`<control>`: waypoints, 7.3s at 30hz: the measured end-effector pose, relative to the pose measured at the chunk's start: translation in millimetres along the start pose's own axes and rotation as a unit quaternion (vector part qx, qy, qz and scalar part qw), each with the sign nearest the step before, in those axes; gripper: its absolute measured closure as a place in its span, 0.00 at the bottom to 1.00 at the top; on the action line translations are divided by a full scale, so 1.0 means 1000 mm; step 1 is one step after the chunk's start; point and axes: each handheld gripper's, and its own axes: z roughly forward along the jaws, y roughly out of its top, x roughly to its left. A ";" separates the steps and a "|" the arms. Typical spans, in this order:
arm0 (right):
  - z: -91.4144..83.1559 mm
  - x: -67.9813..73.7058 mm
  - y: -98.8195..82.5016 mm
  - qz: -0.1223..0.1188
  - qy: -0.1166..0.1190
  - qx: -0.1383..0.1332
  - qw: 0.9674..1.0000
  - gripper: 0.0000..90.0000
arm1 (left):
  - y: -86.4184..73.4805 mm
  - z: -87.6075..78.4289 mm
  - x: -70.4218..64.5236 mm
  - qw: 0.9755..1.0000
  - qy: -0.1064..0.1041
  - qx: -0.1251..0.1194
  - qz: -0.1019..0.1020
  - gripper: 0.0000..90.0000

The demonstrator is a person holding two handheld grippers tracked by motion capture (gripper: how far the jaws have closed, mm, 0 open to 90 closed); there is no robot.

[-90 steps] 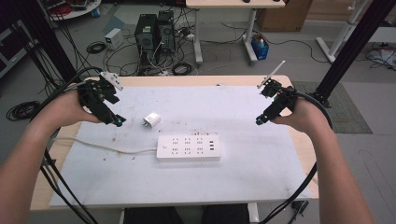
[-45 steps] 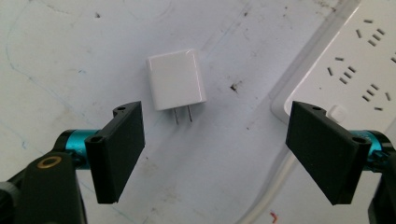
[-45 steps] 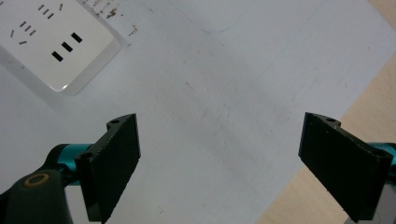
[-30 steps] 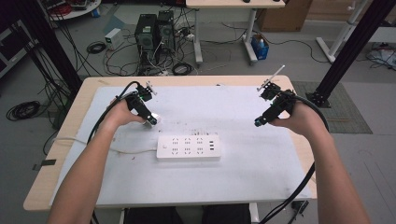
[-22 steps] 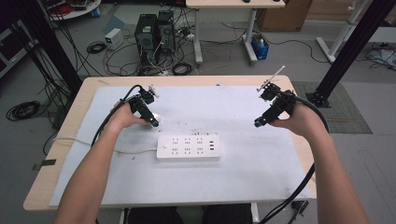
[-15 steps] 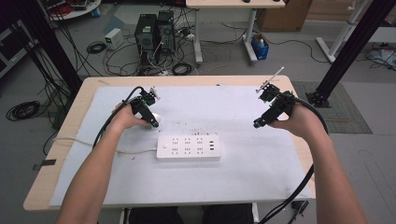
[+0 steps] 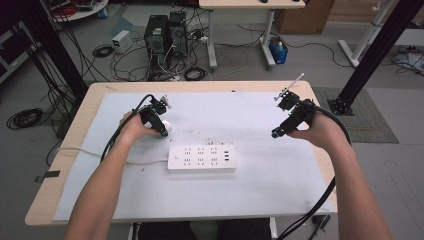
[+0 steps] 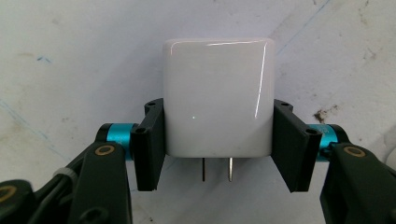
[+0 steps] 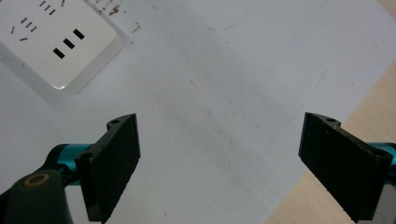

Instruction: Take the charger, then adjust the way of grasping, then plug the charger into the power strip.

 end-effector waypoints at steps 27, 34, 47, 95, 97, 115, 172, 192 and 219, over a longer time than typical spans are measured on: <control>-0.011 0.007 0.011 0.021 0.003 0.003 1.000 0.14 | -0.028 -0.168 -0.056 0.986 -0.018 -0.105 0.128 0.47; -0.015 0.008 0.011 0.024 0.008 -0.005 1.000 0.14 | -0.030 -0.180 -0.064 0.982 -0.017 -0.119 0.146 0.47; -0.024 0.006 0.013 0.100 0.106 -0.064 0.987 0.14 | -0.014 -0.181 -0.092 0.958 -0.036 -0.162 0.234 0.47; 0.008 0.072 0.084 0.172 0.403 -0.156 0.885 0.48 | 0.026 -0.166 -0.162 0.881 -0.023 -0.303 0.362 0.47; 0.008 0.072 0.085 0.173 0.406 -0.157 0.884 0.56 | 0.026 -0.166 -0.162 0.881 -0.019 -0.304 0.362 0.47; 0.007 0.068 0.081 0.190 0.400 -0.168 0.881 0.69 | 0.028 -0.160 -0.162 0.901 -0.007 -0.288 0.323 0.33; -0.040 0.024 0.041 0.039 0.024 -0.040 0.998 0.69 | -0.062 -0.172 -0.045 0.996 -0.033 -0.060 0.048 0.28; 0.014 0.070 0.087 -0.129 0.072 0.017 0.989 0.69 | -0.056 -0.172 -0.069 0.992 -0.059 -0.059 0.096 0.28; 0.105 0.144 0.119 -0.345 0.108 0.110 0.926 0.69 | -0.075 -0.175 -0.083 0.989 -0.061 -0.053 0.121 0.28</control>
